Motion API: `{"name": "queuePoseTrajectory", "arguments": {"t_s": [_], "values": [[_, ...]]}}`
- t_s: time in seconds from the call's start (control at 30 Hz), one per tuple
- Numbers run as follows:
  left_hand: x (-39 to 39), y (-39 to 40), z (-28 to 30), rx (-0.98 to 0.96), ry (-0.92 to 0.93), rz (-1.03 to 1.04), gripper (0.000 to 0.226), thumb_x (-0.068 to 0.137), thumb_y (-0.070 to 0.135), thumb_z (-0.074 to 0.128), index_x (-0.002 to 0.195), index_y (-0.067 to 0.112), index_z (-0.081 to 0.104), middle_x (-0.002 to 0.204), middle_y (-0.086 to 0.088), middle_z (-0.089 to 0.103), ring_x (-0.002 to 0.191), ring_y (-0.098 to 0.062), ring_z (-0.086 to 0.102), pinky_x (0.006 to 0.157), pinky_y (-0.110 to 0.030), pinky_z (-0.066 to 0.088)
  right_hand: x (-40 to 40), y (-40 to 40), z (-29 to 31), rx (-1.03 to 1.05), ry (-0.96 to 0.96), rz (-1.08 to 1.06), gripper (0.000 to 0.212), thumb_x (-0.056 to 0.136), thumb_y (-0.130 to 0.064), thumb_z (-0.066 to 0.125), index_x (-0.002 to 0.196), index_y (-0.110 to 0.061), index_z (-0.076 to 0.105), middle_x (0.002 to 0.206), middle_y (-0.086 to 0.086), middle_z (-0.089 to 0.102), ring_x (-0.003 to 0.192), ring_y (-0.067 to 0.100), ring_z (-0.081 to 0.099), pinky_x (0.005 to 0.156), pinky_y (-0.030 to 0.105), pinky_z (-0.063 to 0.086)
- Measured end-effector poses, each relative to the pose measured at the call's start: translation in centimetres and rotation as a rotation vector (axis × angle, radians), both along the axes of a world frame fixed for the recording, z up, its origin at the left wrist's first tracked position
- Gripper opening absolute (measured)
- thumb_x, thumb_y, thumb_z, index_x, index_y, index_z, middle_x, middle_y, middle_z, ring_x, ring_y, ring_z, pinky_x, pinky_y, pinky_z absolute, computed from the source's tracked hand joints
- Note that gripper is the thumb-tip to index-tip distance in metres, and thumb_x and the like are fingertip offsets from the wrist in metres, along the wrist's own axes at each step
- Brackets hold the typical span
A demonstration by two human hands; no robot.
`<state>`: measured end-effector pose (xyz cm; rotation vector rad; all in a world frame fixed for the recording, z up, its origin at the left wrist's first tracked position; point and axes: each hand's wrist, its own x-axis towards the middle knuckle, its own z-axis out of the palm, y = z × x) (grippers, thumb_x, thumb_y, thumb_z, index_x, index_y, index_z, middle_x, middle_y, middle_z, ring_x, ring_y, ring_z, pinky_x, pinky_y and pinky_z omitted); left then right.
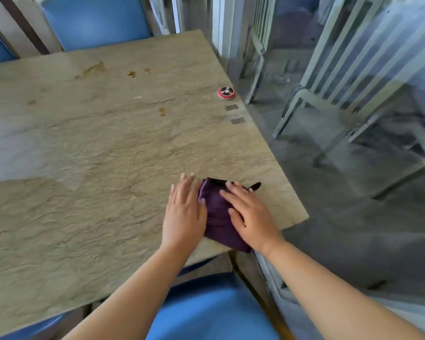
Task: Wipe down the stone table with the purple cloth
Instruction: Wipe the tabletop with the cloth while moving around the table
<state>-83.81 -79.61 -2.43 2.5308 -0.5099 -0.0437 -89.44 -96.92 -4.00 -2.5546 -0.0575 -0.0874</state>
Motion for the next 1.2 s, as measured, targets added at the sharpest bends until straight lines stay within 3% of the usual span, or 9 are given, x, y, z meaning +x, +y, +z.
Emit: {"name": "queuePoseTrajectory", "arguments": {"t_s": [0.1, 0.27, 0.47, 0.6, 0.73, 0.8, 1.0, 1.1, 1.2], "values": [[-2.5, -3.2, -1.1, 0.213, -0.051, -0.284, 0.066, 0.097, 0.053, 0.023, 0.153, 0.016, 0.025, 0.162, -0.004, 0.014, 0.15, -0.02, 0.008, 0.122, -0.042, 0.006, 1.6, -3.8, -0.5, 0.09, -0.084, -0.287, 0.043, 0.094, -0.007, 0.04, 0.134, -0.015, 0.052, 0.148, 0.003, 0.042, 0.141, 0.019, 0.031, 0.117, 0.034, 0.023], [2.0, -6.2, -2.2, 0.418, -0.091, -0.231, 0.076, 0.091, 0.068, 0.015, 0.155, 0.027, 0.007, 0.163, 0.002, -0.002, 0.15, -0.018, -0.007, 0.117, -0.056, -0.001, 3.4, -6.4, -1.0, 0.05, -0.05, -0.346, 0.048, 0.092, 0.005, 0.039, 0.136, -0.011, 0.051, 0.144, 0.003, 0.047, 0.137, 0.016, 0.037, 0.114, 0.019, 0.02], [6.3, -10.0, -2.1, 0.45, 0.008, -0.083, 0.076, 0.091, 0.065, 0.015, 0.155, 0.027, 0.0, 0.163, 0.001, -0.01, 0.149, -0.022, -0.012, 0.119, -0.051, -0.006, 4.9, -5.8, -0.4, 0.054, -0.115, -0.501, 0.046, 0.089, 0.005, 0.041, 0.128, -0.012, 0.058, 0.127, 0.003, 0.058, 0.121, 0.018, 0.049, 0.101, 0.025, 0.037], [4.1, -6.5, -2.3, 0.368, -0.145, -0.442, 0.07, 0.094, 0.063, 0.026, 0.154, 0.032, 0.013, 0.163, 0.006, 0.003, 0.15, -0.017, -0.003, 0.121, -0.045, 0.003, 8.6, -5.1, 0.6, 0.035, -0.09, -0.49, 0.042, 0.084, 0.004, 0.042, 0.118, -0.011, 0.063, 0.12, 0.007, 0.061, 0.117, 0.024, 0.052, 0.098, 0.031, 0.038], [10.3, -3.0, -2.4, 0.445, -0.222, -0.78, 0.067, 0.092, 0.068, 0.026, 0.152, 0.042, 0.011, 0.161, 0.014, 0.003, 0.15, -0.01, -0.001, 0.121, -0.041, -0.002, 11.9, -3.0, 0.6, 0.108, -0.063, -0.452, 0.04, 0.084, 0.004, 0.042, 0.112, -0.011, 0.066, 0.116, 0.005, 0.062, 0.112, 0.022, 0.054, 0.095, 0.029, 0.041], [13.8, -2.5, -2.5, 0.463, -0.211, -0.692, 0.068, 0.089, 0.07, 0.024, 0.15, 0.046, 0.008, 0.161, 0.016, 0.002, 0.15, -0.01, -0.001, 0.121, -0.04, -0.001, 13.4, -2.0, 0.4, 0.13, -0.074, -0.486, 0.042, 0.084, 0.004, 0.041, 0.117, -0.009, 0.064, 0.12, 0.007, 0.061, 0.116, 0.023, 0.052, 0.098, 0.029, 0.039], [17.8, -4.8, -1.9, 0.405, 0.128, 0.239, 0.069, 0.091, 0.066, 0.024, 0.152, 0.042, 0.003, 0.162, 0.011, -0.008, 0.149, -0.019, -0.014, 0.12, -0.044, -0.007, 17.8, -0.8, -0.7, 0.1, 0.004, -0.405, 0.049, 0.089, 0.006, 0.039, 0.133, -0.008, 0.053, 0.148, 0.007, 0.041, 0.142, 0.021, 0.028, 0.117, 0.034, 0.018], [16.3, -5.5, -2.3, 0.397, 0.045, 0.173, 0.068, 0.092, 0.062, 0.024, 0.153, 0.041, 0.001, 0.162, 0.012, -0.009, 0.149, -0.02, -0.014, 0.121, -0.042, -0.005, 20.7, -0.6, -0.9, 0.101, 0.011, -0.381, 0.05, 0.09, 0.006, 0.037, 0.136, -0.008, 0.051, 0.15, 0.006, 0.039, 0.143, 0.02, 0.024, 0.117, 0.026, 0.012], [18.7, -1.7, -2.1, 0.383, -0.049, -0.162, 0.065, 0.09, 0.068, 0.023, 0.15, 0.05, 0.003, 0.16, 0.02, -0.005, 0.149, -0.011, -0.01, 0.121, -0.034, -0.005, 23.4, -0.1, -1.0, 0.125, 0.01, -0.412, 0.05, 0.089, 0.005, 0.036, 0.134, -0.008, 0.052, 0.149, 0.006, 0.04, 0.142, 0.02, 0.025, 0.116, 0.025, 0.014]]}}
